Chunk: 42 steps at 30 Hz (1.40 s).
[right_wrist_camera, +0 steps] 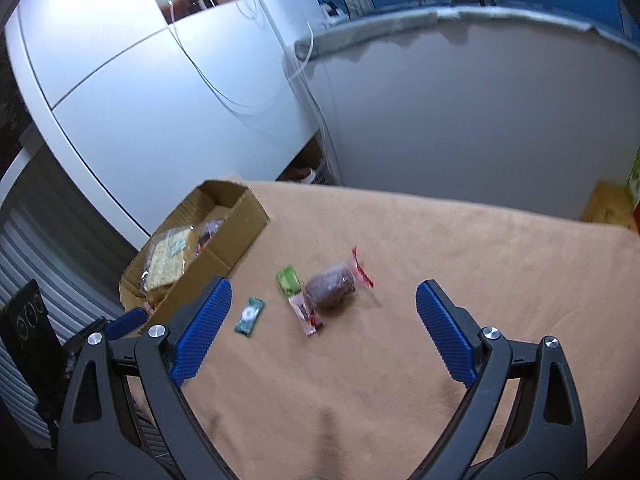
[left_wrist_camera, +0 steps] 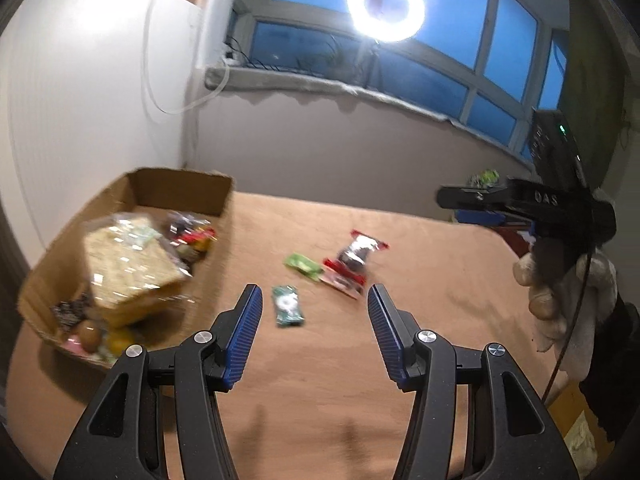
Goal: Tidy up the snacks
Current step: 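Move both open tools toward the loose snacks on the table, then grasp the red-topped snack bag with the right tool while the left tool grasps the green-wrapped candy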
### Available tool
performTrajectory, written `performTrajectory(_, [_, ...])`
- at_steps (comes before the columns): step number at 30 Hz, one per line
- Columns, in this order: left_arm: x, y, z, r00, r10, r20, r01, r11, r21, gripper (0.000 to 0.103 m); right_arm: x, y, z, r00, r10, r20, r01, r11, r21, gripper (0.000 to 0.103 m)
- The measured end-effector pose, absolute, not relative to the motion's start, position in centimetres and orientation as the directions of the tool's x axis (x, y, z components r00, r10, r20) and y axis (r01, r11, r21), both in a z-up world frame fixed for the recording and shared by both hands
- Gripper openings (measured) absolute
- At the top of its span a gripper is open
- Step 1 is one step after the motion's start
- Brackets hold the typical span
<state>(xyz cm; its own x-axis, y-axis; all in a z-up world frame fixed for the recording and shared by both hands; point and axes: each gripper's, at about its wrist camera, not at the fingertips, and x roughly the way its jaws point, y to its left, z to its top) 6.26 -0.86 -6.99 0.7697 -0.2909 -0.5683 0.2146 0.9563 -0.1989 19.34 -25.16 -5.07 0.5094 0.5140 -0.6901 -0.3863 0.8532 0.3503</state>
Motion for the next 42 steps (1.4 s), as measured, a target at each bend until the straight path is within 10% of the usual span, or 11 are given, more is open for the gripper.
performTrajectory(42, [14.6,-3.6,-14.5,0.617,-0.165,-0.769,0.131,0.986,-0.106,0.031,25.7,-19.5,-14.6,0.259,0.483,-0.837,-0.302,0.863,0.404,0.045])
